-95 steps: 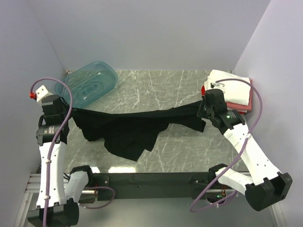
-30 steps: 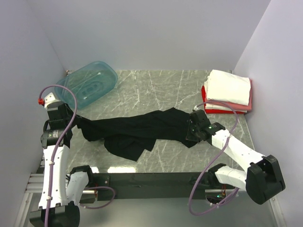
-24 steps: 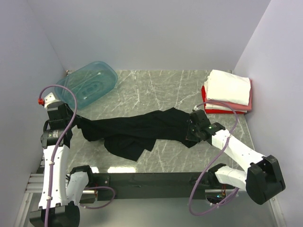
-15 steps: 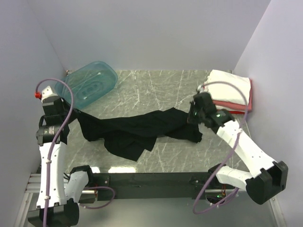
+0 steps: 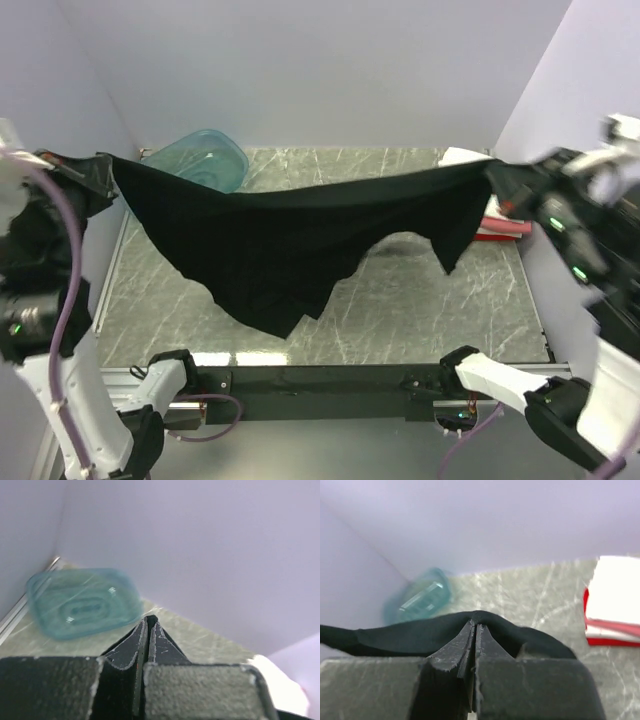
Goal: Fold and stack the t-shirts
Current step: Flatten the tshirt out
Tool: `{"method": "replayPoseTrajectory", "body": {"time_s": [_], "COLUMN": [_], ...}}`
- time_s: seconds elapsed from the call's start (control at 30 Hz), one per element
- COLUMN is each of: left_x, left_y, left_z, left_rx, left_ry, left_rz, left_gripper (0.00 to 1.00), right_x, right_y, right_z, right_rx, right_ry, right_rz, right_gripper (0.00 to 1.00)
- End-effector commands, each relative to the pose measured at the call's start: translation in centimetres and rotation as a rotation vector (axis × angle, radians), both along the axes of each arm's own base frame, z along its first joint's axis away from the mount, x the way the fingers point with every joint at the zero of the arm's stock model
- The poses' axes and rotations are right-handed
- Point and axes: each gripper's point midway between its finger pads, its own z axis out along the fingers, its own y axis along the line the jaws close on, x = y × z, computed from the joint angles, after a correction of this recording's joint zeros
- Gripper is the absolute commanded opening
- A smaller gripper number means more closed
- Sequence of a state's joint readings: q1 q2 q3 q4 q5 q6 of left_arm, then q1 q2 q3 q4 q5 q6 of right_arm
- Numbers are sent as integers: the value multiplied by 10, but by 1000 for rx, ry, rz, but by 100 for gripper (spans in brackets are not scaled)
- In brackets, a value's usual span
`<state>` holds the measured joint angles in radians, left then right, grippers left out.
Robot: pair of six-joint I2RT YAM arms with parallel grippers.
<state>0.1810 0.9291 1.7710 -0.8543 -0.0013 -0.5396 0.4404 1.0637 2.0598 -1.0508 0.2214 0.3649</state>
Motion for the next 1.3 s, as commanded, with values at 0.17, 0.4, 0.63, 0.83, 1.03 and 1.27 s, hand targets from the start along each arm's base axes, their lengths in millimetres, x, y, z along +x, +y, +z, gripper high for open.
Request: {"method": "replayPoseTrajectory", "body": {"time_s": [0.17,0.4,0.63,0.83,1.03,1.27], "left_x": [-88,-131,-161,-62,58,102], "left_y": [-52,-84,-79,-106,-135,-123], "left_z": [98,129,159,114,40,67], "left_rx": [26,-88,-159,-131,-26,35], "left_ry": [-269,-406,-543,-326,-41,-87], "left_rz": [-203,-443,-520,-532,-492,-360], "left_gripper": [1,1,1,1,1,1], "right_x": [-107,-149,-140,-72,14,77], "right_y": [10,0,-19,-6,18,19], "right_z": [35,53,70,47,-4,6], "right_rx": [34,72,82,13,-61,-70], "right_ry": [-159,-262,-329,-221,-39,-19], "right_rz": [318,363,245,158,83,35], "right_gripper": [0,0,0,0,0,0]}}
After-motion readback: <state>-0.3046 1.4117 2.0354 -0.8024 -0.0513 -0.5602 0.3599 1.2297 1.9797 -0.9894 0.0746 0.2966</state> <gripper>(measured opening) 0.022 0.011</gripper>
